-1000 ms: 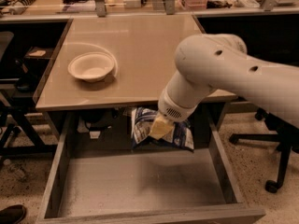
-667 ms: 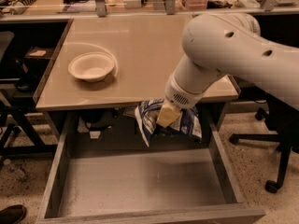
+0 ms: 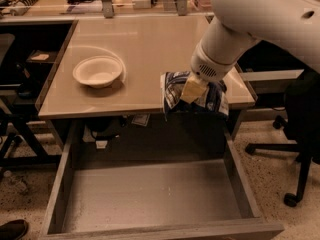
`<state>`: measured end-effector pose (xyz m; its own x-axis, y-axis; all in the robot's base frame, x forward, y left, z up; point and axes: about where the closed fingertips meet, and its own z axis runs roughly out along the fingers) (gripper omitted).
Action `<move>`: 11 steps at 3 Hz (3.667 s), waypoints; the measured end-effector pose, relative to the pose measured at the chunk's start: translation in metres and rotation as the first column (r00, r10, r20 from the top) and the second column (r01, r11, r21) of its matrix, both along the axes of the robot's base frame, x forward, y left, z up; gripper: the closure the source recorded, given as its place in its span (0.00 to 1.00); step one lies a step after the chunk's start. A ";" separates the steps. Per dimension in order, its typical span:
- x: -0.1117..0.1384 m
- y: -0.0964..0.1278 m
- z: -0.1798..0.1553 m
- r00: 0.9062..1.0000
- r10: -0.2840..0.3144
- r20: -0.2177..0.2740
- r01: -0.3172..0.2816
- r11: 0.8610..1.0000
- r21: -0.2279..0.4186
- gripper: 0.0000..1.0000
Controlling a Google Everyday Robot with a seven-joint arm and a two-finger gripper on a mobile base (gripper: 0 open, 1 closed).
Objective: Pick blue chip bag from top drawer and place on counter
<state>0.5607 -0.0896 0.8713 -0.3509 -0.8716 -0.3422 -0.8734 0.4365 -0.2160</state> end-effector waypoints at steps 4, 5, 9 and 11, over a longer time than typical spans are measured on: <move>0.102 0.013 -0.014 0.999 0.015 -0.031 -0.013 0.999 0.048 1.00; 0.115 0.022 -0.028 0.998 0.028 -0.049 -0.026 0.998 0.057 1.00; 0.116 0.022 -0.028 0.998 0.028 -0.049 -0.025 0.998 0.057 0.11; 0.116 0.022 -0.028 0.998 0.028 -0.049 -0.026 0.998 0.057 0.00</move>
Offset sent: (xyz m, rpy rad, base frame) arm 0.0940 -0.0018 0.0159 0.0557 -0.0168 -0.0029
